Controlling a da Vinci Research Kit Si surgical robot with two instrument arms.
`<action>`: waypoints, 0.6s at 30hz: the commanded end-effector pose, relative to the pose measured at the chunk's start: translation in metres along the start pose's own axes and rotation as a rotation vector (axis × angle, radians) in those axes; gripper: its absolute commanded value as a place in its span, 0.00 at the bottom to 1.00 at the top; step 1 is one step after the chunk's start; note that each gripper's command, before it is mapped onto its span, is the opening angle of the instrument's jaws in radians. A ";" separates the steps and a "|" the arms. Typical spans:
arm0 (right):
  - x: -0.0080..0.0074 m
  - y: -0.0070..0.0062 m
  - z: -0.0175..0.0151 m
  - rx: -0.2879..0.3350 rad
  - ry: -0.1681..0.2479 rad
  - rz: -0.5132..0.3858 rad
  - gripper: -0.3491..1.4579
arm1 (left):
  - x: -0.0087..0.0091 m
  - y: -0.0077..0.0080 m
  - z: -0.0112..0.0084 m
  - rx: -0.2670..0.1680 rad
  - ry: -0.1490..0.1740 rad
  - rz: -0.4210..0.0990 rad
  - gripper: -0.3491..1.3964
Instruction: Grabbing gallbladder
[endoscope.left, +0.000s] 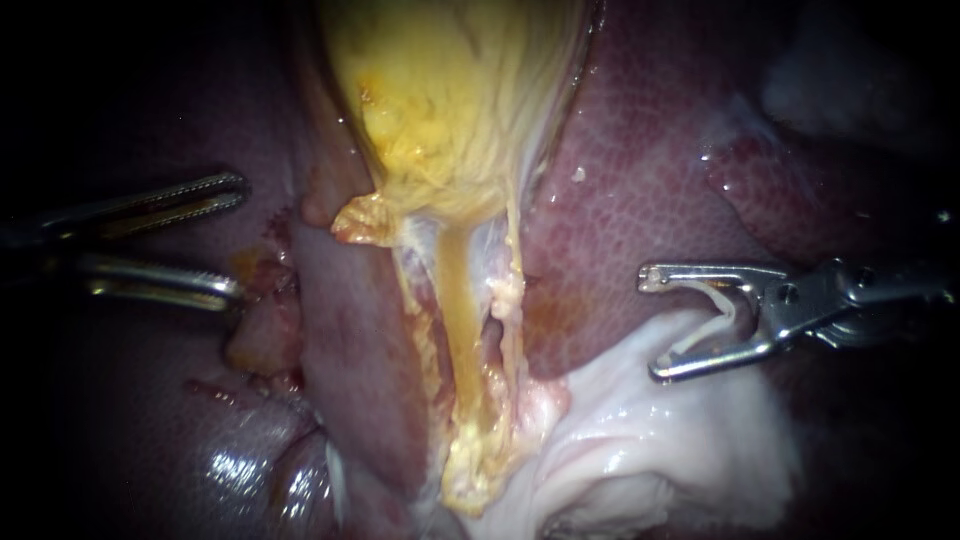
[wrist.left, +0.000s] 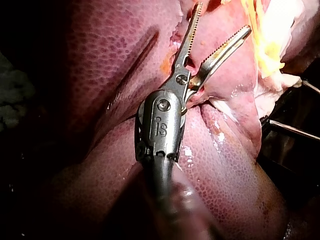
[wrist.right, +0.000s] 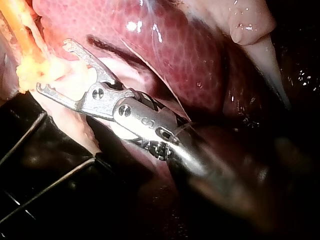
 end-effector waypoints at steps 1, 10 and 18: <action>0.0000 0.0000 0.0000 0.000 0.000 0.000 0.53 | 0.0000 0.0001 0.0001 0.003 -0.002 0.000 0.55; 0.0000 0.0000 0.0001 0.000 0.000 0.000 0.53 | 0.0003 0.0011 0.0029 -0.012 -0.002 -0.002 0.50; 0.0000 0.0000 0.0001 0.000 0.000 0.000 0.53 | 0.0010 0.0010 0.0065 0.014 -0.006 0.001 0.47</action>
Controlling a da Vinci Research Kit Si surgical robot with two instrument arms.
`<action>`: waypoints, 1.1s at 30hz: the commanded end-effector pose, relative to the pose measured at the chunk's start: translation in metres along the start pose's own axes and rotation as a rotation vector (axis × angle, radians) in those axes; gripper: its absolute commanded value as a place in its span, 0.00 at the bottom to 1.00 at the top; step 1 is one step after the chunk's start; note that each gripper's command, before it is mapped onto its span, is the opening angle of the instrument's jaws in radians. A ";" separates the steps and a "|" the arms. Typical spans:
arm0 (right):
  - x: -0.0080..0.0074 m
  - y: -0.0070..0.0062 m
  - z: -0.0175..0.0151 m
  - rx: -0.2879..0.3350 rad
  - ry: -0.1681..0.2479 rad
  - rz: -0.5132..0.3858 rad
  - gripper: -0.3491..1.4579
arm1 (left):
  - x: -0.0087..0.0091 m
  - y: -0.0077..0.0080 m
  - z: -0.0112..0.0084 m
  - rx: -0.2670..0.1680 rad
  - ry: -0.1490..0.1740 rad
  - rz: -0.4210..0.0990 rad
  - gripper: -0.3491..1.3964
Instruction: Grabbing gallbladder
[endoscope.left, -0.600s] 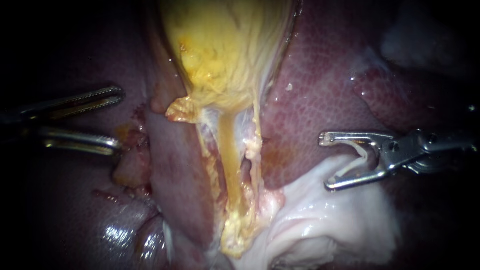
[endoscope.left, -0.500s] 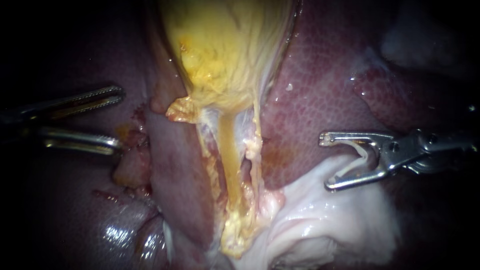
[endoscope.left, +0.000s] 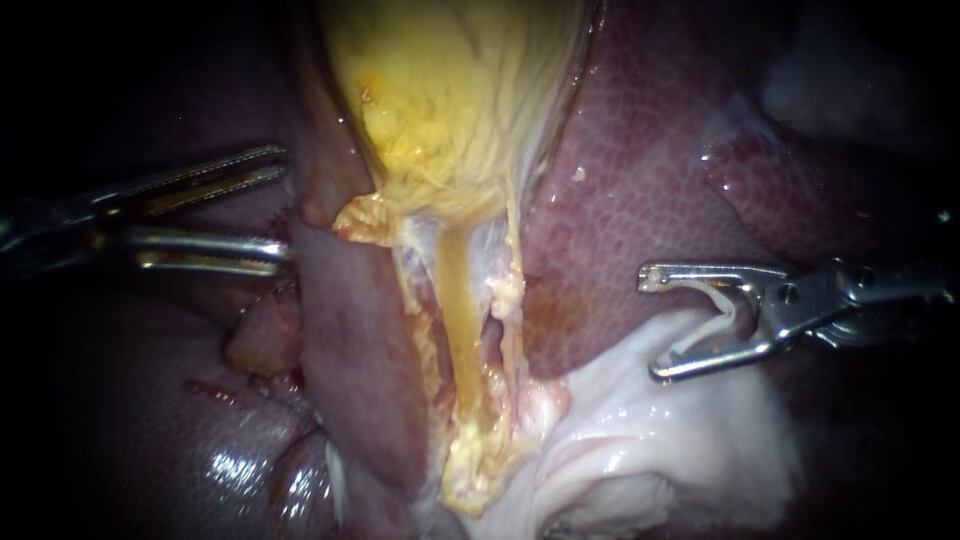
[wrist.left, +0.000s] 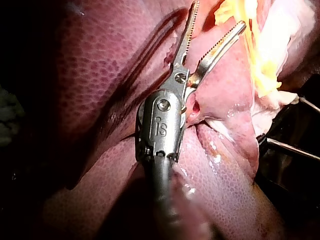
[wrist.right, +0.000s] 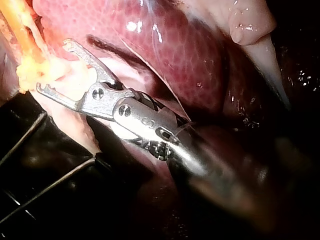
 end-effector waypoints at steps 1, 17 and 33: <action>0.0000 0.0000 0.0000 0.000 0.000 0.000 0.53 | 0.0002 0.0000 0.0004 0.001 0.000 0.001 0.46; 0.0000 0.0000 0.0000 -0.001 0.000 0.000 0.53 | 0.0017 -0.0012 0.0034 0.023 -0.007 -0.035 0.28; 0.0000 0.0000 0.0000 -0.001 0.000 0.000 0.53 | 0.0008 -0.0019 0.0027 0.031 0.035 -0.063 0.00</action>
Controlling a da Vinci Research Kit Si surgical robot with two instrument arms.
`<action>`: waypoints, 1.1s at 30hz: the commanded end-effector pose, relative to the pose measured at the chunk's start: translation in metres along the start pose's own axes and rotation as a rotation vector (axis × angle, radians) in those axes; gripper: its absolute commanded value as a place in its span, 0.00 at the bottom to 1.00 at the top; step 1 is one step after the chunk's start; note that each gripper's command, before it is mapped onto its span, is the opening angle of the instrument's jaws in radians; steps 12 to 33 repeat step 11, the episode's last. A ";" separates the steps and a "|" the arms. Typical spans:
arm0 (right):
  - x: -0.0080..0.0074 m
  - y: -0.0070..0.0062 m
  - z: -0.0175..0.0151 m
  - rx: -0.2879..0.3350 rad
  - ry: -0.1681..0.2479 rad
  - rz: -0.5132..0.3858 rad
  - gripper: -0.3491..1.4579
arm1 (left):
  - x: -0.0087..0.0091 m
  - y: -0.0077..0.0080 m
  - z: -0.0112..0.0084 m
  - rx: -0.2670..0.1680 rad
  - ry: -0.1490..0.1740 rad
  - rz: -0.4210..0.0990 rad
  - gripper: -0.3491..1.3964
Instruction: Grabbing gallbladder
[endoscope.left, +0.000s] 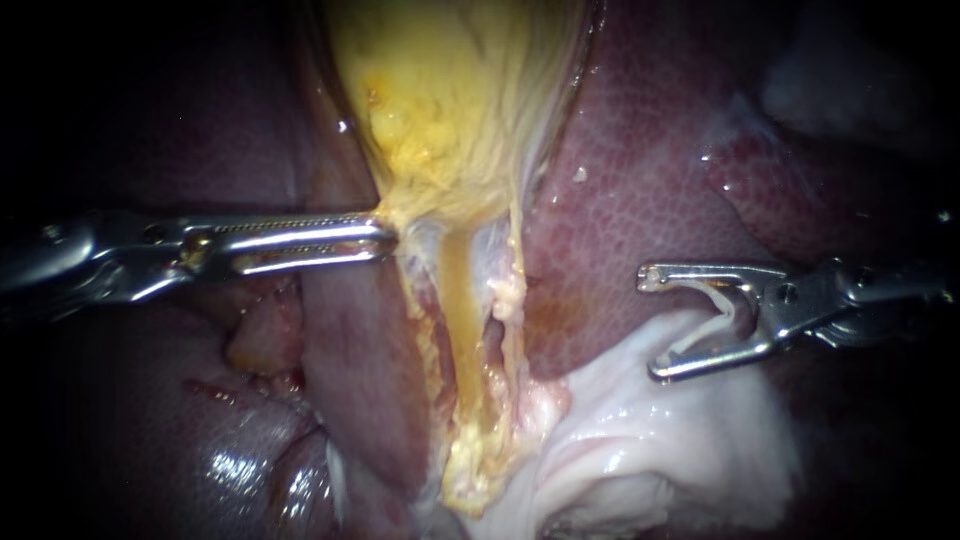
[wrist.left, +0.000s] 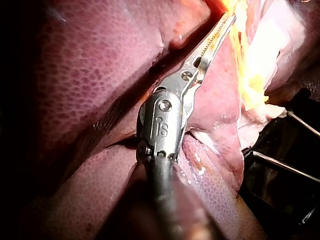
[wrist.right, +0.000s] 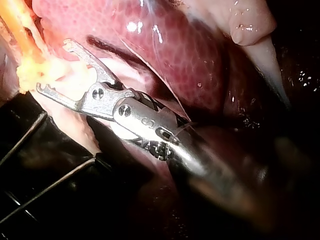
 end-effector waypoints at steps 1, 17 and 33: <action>0.0000 0.0000 0.0000 0.000 0.000 0.000 0.53 | 0.0000 -0.0001 0.0000 0.000 0.001 0.001 0.00; 0.0000 0.0000 0.0000 0.000 0.000 0.000 0.53 | 0.0001 -0.0001 0.0001 -0.009 0.001 0.001 0.00; 0.0000 0.0000 0.0000 0.000 0.000 0.000 0.53 | 0.0001 -0.0001 0.0001 -0.009 0.001 0.001 0.00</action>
